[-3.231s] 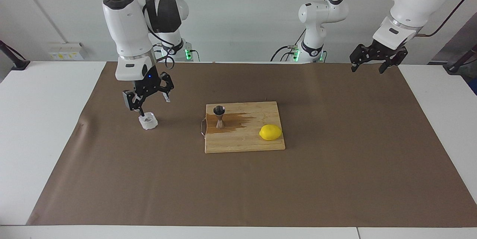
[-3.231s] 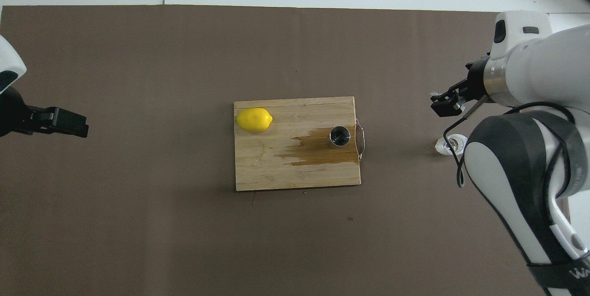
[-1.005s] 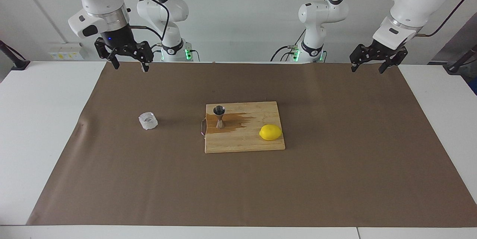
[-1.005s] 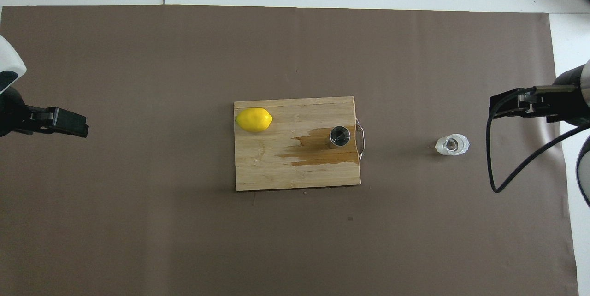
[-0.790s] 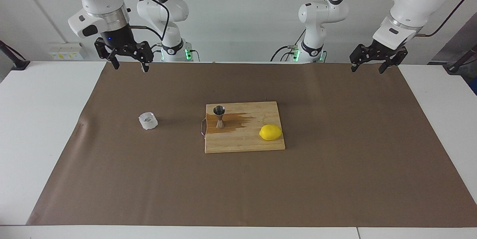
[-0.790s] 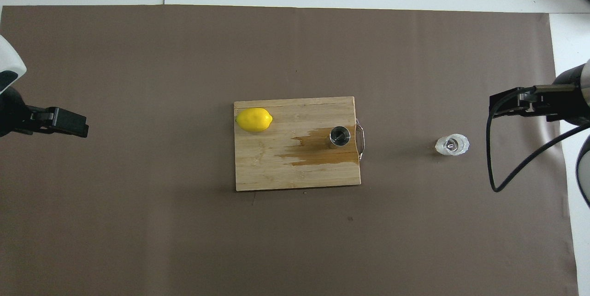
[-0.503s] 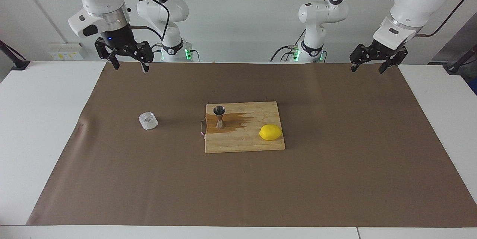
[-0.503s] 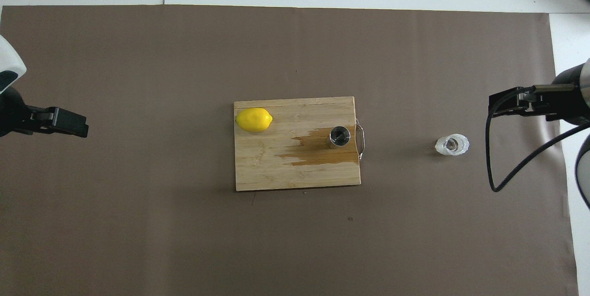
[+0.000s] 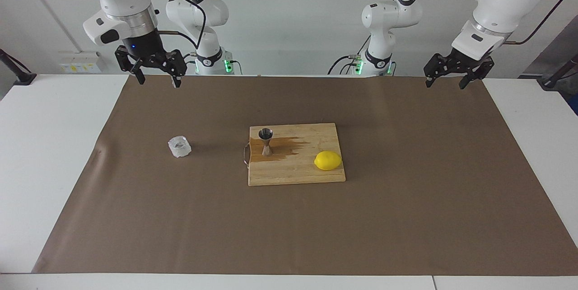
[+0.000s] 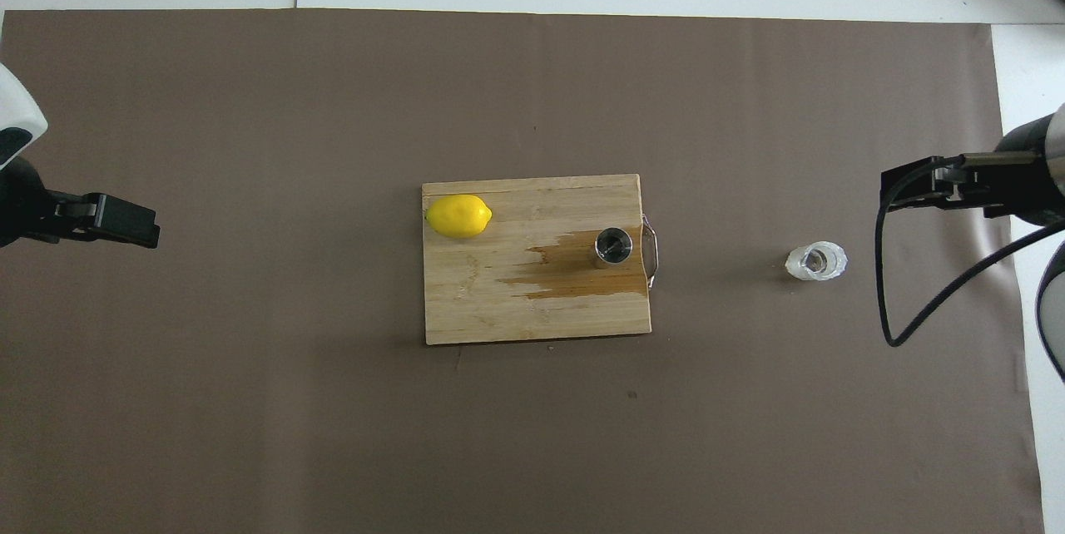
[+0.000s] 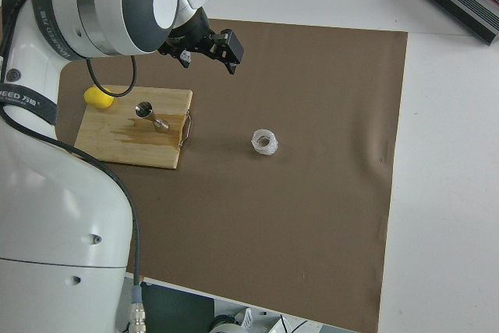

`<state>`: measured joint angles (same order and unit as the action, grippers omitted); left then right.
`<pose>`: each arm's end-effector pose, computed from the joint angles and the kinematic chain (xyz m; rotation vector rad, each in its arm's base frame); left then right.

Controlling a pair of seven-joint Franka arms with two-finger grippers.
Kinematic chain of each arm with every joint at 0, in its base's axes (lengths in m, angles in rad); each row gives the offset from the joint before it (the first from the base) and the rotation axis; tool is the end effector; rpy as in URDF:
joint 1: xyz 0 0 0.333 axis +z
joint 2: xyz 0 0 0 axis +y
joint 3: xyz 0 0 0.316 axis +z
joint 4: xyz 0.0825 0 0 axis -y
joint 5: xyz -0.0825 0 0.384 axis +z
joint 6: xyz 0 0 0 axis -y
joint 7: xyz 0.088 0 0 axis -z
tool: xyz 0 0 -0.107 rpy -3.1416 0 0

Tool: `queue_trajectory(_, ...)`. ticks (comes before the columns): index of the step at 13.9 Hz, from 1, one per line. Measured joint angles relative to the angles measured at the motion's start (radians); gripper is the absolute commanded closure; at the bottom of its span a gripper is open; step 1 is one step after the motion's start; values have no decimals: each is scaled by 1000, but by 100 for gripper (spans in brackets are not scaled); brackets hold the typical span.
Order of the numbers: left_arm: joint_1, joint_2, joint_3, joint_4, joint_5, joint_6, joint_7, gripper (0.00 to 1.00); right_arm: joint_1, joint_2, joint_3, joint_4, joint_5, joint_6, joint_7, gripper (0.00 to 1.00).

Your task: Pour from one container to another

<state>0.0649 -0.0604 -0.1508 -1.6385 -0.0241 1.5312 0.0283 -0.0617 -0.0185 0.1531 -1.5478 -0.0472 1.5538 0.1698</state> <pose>0.5286 -0.0507 0.6217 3.1219 -0.1783 -0.0751 0.5456 0.0457 0.6440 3.0923 -0.1234 0.0473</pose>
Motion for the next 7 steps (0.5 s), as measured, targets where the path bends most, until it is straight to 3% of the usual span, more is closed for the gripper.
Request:
queue_trajectory(3,0,0,0,0,0,0,0,0,89,0,-102,0,0,0,0,0)
queue_trajectory(7,0,0,0,0,0,0,0,0,101,0,-122,0,1,-2,0,0)
